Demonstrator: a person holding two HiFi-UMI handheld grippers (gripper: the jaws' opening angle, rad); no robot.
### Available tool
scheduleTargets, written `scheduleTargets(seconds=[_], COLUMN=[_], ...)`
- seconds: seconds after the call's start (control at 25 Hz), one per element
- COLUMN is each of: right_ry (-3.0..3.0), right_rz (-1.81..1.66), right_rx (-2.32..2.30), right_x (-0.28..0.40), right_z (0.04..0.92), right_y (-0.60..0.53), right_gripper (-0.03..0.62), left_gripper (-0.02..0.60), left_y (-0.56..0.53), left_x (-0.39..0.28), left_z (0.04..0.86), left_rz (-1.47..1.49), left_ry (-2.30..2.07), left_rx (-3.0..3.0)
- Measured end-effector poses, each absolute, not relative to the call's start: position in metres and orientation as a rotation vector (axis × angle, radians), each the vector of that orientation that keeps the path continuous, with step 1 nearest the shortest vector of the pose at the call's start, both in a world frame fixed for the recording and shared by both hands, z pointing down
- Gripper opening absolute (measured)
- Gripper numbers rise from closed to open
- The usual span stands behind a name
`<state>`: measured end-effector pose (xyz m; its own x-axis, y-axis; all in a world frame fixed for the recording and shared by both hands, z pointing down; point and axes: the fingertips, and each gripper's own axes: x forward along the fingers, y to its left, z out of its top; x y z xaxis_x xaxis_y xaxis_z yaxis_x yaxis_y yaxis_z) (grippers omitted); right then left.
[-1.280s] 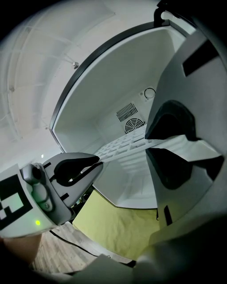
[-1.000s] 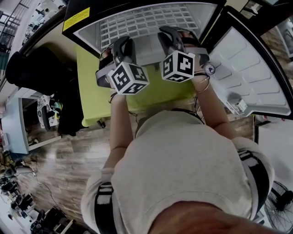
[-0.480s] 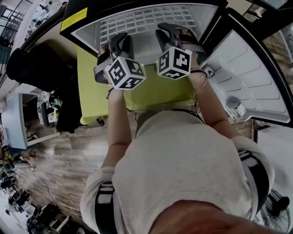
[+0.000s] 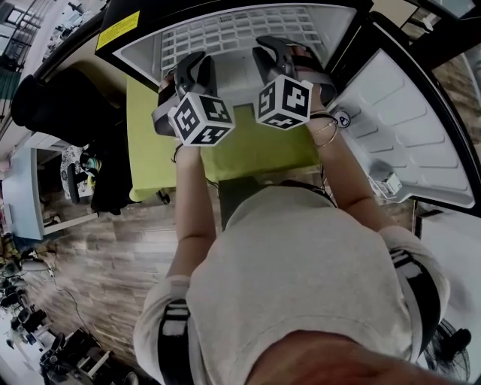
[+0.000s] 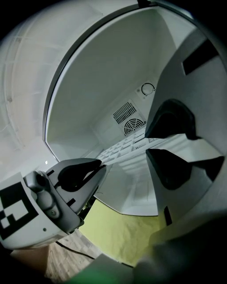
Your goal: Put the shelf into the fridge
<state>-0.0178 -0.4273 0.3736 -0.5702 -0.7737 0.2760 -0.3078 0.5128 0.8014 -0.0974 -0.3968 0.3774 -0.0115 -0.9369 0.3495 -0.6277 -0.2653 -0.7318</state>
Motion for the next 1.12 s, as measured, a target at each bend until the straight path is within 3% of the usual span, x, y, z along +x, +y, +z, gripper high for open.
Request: scheduleTargets(seconds=[0.12,0.2,0.4,0.64,0.88,1.12], right_ry=[-2.149,-2.177,-2.257,-2.436,-2.648,-2.856], right_rz=[-0.953,-0.933,-0.866,-0.719,-0.519,-0.232], right_rx=[0.897,0.918,0.944,1.006,1.019,1.032], right_x=[-0.018,-0.018,-0.017,-0.008,-0.001,0.011], right_z=[0.373,0.372,0.370,0.362,0.343,0.326], right_y=[-0.427,-0.428,-0.425,-0.415,-0.395,-0.381], right_gripper=[0.087,0.092,0.107,0.107,0.105,0.060], left_gripper=[0.044,0.005,0.011,0.024,0.031,0.018], left_y=[-0.395,-0.394,-0.387,-0.374,-0.361,-0.345], left_x=[-0.099,-0.101,-0.094,-0.086,-0.082,-0.075], left_z=[0.376,0.376,0.390,0.379,0.351,0.336], left_rz=[-1.155,-1.153,-1.123,-0.857,-0.407,-0.286], left_ry=[1.656,1.702,1.750,1.858,1.939,1.899], left_rx=[-1.862,-1.854,-1.995,-2.212,-2.429,-2.465])
